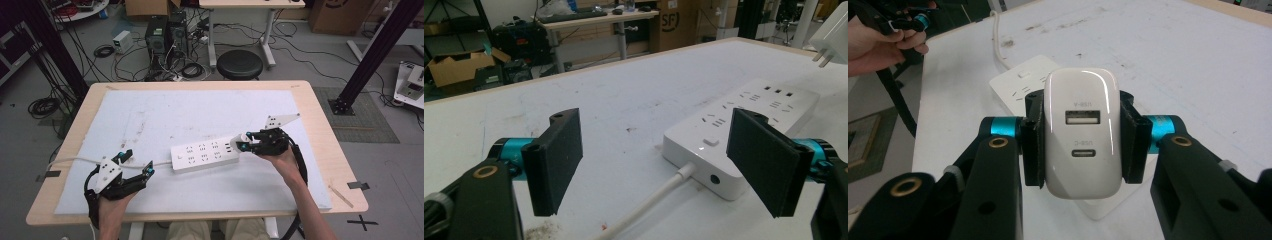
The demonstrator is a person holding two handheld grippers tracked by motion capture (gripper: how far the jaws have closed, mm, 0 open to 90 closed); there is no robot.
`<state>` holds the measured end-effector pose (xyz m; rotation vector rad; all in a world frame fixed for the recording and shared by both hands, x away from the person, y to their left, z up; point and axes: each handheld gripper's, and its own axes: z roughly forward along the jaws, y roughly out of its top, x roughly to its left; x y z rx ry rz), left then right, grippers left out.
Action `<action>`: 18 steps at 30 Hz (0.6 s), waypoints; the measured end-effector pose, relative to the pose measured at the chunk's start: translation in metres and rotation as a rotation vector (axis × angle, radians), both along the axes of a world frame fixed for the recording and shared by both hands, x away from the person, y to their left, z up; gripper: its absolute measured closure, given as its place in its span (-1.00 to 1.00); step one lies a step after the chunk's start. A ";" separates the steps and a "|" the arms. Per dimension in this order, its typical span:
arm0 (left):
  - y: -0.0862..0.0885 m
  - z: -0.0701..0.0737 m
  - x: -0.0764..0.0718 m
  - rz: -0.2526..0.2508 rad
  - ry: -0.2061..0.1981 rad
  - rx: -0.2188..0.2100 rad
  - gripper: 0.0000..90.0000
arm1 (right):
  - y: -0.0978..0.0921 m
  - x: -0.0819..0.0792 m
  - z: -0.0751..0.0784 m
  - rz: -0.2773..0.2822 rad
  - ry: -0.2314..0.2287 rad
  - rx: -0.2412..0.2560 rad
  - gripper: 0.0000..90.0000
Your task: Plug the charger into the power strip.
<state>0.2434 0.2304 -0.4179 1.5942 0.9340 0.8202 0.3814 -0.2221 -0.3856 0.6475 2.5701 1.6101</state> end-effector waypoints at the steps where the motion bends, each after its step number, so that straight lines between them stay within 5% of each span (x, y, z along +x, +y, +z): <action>1: 0.001 0.000 0.000 0.002 0.000 -0.004 -0.50 | 0.001 0.001 0.000 0.004 -0.002 -0.002 0.41; 9: 0.015 -0.003 0.000 0.087 0.018 -0.012 -0.50 | 0.006 0.019 0.007 0.021 0.020 -0.056 0.41; 18: 0.022 -0.005 -0.002 0.110 0.023 -0.026 -0.50 | 0.013 0.033 0.013 0.052 0.005 -0.121 0.41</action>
